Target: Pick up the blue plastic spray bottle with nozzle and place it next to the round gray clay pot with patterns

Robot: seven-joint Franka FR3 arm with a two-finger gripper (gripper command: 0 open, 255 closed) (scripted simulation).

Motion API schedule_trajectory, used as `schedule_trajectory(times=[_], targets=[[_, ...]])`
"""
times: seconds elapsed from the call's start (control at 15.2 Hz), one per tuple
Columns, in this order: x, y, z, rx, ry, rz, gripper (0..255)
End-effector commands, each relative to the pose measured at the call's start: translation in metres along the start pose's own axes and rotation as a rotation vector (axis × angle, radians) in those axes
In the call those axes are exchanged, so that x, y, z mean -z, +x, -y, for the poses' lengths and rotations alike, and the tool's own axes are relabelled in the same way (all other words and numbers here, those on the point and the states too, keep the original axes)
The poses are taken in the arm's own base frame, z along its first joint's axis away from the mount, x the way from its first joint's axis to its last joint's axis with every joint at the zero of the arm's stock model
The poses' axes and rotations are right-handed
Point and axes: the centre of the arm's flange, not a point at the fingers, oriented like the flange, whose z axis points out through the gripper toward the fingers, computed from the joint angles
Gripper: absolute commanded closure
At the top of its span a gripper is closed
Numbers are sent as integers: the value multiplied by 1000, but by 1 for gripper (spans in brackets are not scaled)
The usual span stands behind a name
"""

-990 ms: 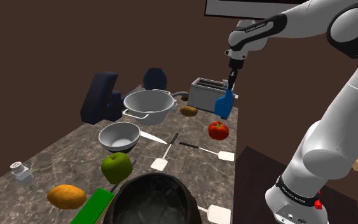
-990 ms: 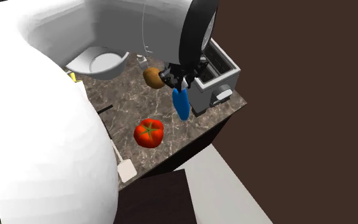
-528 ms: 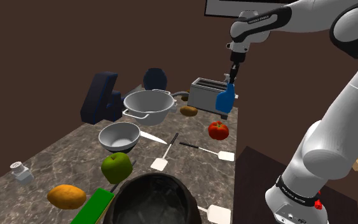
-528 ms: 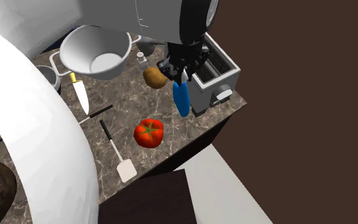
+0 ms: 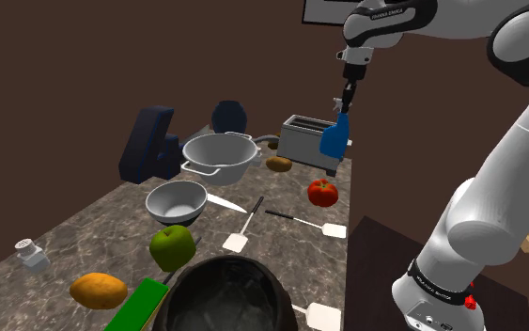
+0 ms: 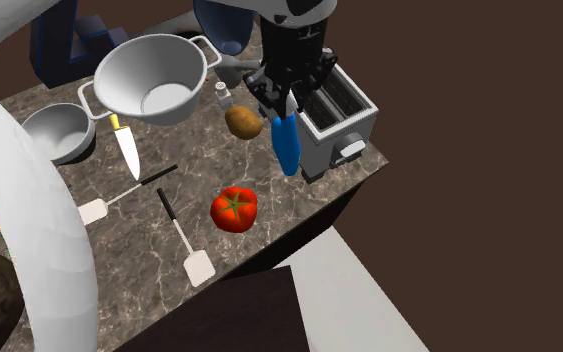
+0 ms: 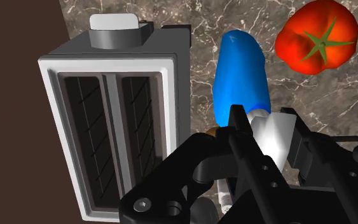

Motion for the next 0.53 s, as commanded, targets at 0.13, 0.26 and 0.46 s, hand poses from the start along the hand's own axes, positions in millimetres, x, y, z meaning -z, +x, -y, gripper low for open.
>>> schedule_trajectory(times=[0.13, 0.26, 0.46], targets=[[22, -1, 0, 0, 0, 0, 255], [33, -1, 0, 0, 0, 0, 255], [48, -1, 0, 0, 0, 0, 255]])
